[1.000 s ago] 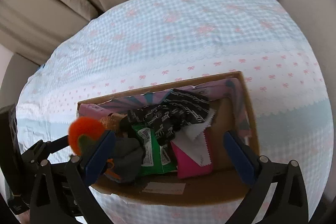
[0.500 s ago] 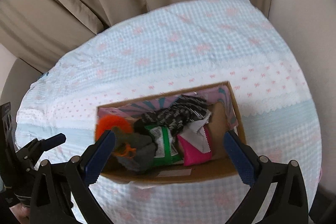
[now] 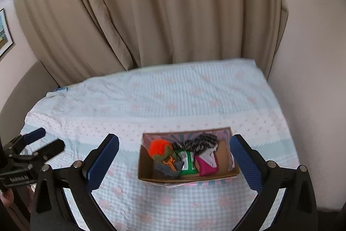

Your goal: Organize soft objects

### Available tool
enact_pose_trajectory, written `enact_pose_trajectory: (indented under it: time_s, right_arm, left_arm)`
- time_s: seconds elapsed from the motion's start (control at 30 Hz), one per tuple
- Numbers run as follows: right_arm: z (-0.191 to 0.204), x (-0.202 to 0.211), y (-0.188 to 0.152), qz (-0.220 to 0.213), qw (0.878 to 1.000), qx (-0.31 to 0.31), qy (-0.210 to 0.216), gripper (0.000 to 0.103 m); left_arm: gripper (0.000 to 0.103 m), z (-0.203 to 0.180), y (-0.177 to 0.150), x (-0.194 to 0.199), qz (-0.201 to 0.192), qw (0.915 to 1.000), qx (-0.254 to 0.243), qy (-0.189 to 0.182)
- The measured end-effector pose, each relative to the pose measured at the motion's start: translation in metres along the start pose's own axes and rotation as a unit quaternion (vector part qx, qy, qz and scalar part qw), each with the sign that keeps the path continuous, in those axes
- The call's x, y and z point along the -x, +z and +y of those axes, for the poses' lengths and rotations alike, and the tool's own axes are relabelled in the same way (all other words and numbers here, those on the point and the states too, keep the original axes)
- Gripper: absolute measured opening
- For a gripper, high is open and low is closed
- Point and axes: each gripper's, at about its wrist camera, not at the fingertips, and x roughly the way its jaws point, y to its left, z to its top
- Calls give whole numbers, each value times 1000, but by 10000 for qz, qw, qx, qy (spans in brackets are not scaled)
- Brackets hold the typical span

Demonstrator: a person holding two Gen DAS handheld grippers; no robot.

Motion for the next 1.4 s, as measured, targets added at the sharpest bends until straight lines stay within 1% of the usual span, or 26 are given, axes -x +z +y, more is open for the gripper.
enact_pose_trajectory:
  time_s: [0.03,0.1,0.23,0.47,0.63,0.87,1.4]
  right_arm:
    - [5,9,-1,-88,10000,36,-20,102]
    - [14,27,-1,-278,9995,98,-70,102]
    - [31,60,-7,-641,9976,197,-184,102]
    - [49,90,-19,-1072,9935,286,-264,102]
    - [56,98,-27,-1297,9902,372,-351,102]
    - [57,104,-31,-1350,9896,353,-337,102]
    - [52,109,-33,-1406,9890,317,-340,102]
  left_arm:
    - [103,3,-1,17,-196,9998,4,24]
    - [103,7,-3,38,-445,9990,-12,89]
    - [103,12,-6,70,-833,9964,-4,167]
    - [103,12,-16,105,-1307,9908,-143,331]
    - [103,13,-20,115,-1456,9886,-164,345]
    - [103,9,-25,128,-1651,9848,-295,462]
    - [103,3,-26,138,-1748,9828,-389,449]
